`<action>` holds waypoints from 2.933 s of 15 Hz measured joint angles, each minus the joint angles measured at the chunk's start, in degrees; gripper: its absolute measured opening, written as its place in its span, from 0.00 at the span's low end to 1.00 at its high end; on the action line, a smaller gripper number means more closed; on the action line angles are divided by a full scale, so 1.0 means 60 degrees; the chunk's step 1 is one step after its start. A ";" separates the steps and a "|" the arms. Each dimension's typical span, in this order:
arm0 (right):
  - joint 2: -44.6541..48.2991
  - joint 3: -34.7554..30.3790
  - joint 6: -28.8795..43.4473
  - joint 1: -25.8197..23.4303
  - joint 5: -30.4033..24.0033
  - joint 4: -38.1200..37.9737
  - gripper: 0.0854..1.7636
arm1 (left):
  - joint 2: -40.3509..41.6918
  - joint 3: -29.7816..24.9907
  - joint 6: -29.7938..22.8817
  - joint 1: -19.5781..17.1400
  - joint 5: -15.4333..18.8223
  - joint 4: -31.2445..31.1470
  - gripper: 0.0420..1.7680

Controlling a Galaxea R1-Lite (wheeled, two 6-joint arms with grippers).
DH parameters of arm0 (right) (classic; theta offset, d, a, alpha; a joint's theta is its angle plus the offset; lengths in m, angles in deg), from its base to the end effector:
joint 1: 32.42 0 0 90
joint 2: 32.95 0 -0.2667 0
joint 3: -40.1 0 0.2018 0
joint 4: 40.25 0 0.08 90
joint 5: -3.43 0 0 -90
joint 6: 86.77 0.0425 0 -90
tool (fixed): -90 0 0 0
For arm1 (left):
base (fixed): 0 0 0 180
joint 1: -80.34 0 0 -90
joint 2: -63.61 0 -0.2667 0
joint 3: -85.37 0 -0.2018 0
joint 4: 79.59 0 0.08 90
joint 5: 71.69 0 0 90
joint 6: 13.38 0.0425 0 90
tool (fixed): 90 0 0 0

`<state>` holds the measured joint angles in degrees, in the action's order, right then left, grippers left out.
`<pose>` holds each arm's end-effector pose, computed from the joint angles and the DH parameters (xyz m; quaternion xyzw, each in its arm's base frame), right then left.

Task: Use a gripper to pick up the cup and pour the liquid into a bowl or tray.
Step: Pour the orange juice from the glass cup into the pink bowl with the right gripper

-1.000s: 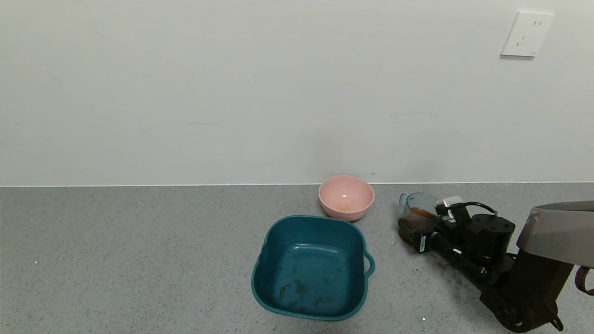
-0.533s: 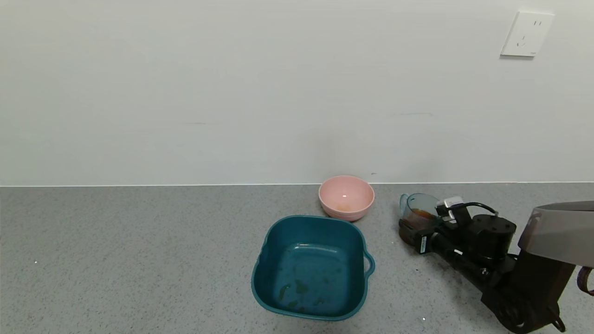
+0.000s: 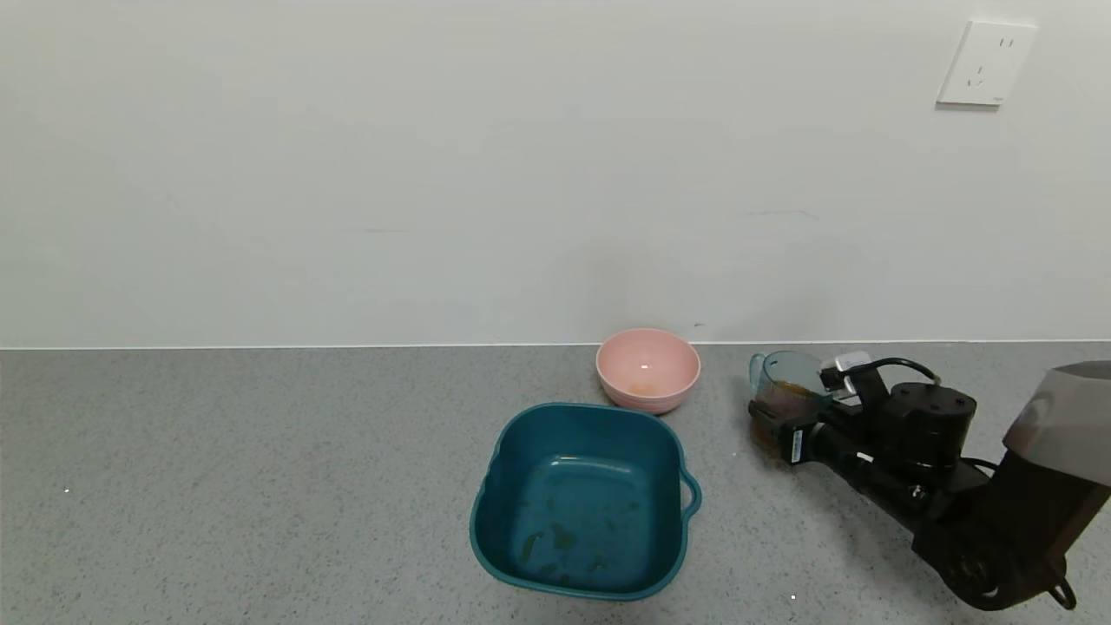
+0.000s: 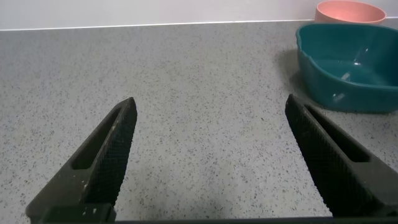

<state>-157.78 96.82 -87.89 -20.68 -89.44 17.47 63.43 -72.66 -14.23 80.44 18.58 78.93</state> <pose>0.3403 0.0729 0.0096 -0.0167 0.0890 0.1275 0.9877 0.0432 -0.0003 0.0764 -0.0074 -0.0027 -0.0032 1.0000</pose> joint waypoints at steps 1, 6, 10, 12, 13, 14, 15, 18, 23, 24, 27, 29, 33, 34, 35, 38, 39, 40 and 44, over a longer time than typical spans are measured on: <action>0.0335 0.0102 0.0000 0.0000 0.0000 -0.0410 0.75 | 0.0000 0.0000 0.0000 0.0000 0.0004 0.0000 0.97; 0.1894 0.1032 -0.0004 -0.0004 0.0000 -0.2936 0.75 | 0.0000 0.0000 0.0002 0.0000 0.0000 0.0004 0.97; 0.2784 0.2402 -0.0022 0.0073 0.0004 -0.4980 0.75 | 0.0000 0.0000 0.0000 0.0000 0.0000 0.0004 0.97; 0.3068 0.3046 -0.0079 0.0132 0.0000 -0.5839 0.75 | 0.0000 0.0000 0.0000 0.0000 -0.0004 0.0004 0.97; 0.3178 0.3261 -0.0112 0.0161 -0.0004 -0.6057 0.75 | 0.0000 0.0000 0.0000 0.0000 -0.0004 0.0004 0.97; 0.3267 0.3442 -0.0165 0.0183 0.0000 -0.6195 0.75 | 0.0000 0.0000 0.0002 0.0000 0.0000 0.0004 0.97; 0.3340 0.3582 -0.0276 0.0211 0.0004 -0.6359 0.75 | 0.0000 0.0000 0.0000 0.0000 0.0000 0.0000 0.97; 0.3440 0.4007 -0.0465 0.0248 -0.0004 -0.6884 0.75 | 0.0000 0.0000 0.0002 0.0000 0.0000 0.0004 0.97; 0.3235 0.4882 -0.0979 0.0260 -0.0008 -0.7904 0.75 | 0.0000 0.0000 0.0000 0.0000 0.0000 0.0000 0.97; 0.3105 0.5039 -0.1126 0.0284 0.0004 -0.7999 0.75 | 0.0000 0.0000 0.0000 0.0000 0.0000 0.0004 0.97; 0.2704 0.5360 -0.1672 0.0307 0.0039 -0.8013 0.75 | 0.0000 0.0000 0.0002 0.0000 0.0000 0.0000 0.97; 0.2444 0.5484 -0.1999 0.0313 0.0144 -0.8013 0.75 | 0.0000 0.0000 0.0000 0.0000 0.0000 0.0000 0.97; 0.1910 0.5894 -0.2280 0.0417 0.0447 -0.8036 0.75 | 0.0000 0.0000 0.0000 0.0000 0.0000 0.0004 0.97; 0.1786 0.6018 -0.2345 0.0441 0.0469 -0.8141 0.75 | 0.0000 0.0000 0.0000 0.0000 0.0000 0.0000 0.97; 0.1690 0.6128 -0.2379 0.0482 0.0490 -0.8308 0.75 | 0.0000 0.0000 0.0000 0.0000 0.0000 0.0004 0.97; 0.1388 0.6522 -0.2436 0.0648 0.0748 -0.8629 0.75 | 0.0000 0.0000 0.0000 0.0000 0.0000 0.0000 0.97; 0.1276 0.6638 -0.2444 0.0699 0.0792 -0.8661 0.75 | 0.0000 0.0000 0.0000 0.0000 -0.0004 0.0000 0.97; 0.1148 0.6766 -0.2450 0.0748 0.0803 -0.8680 0.75 | 0.0000 0.0000 0.0000 0.0000 0.0000 0.0004 0.97; 0.0725 0.7176 -0.2725 0.0914 0.1235 -0.9041 0.75 | 0.0000 0.0000 0.0000 0.0000 0.0000 0.0004 0.97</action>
<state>-153.43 139.88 -104.24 -15.20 -82.03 -36.78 63.43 -72.66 -14.23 80.44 18.58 78.95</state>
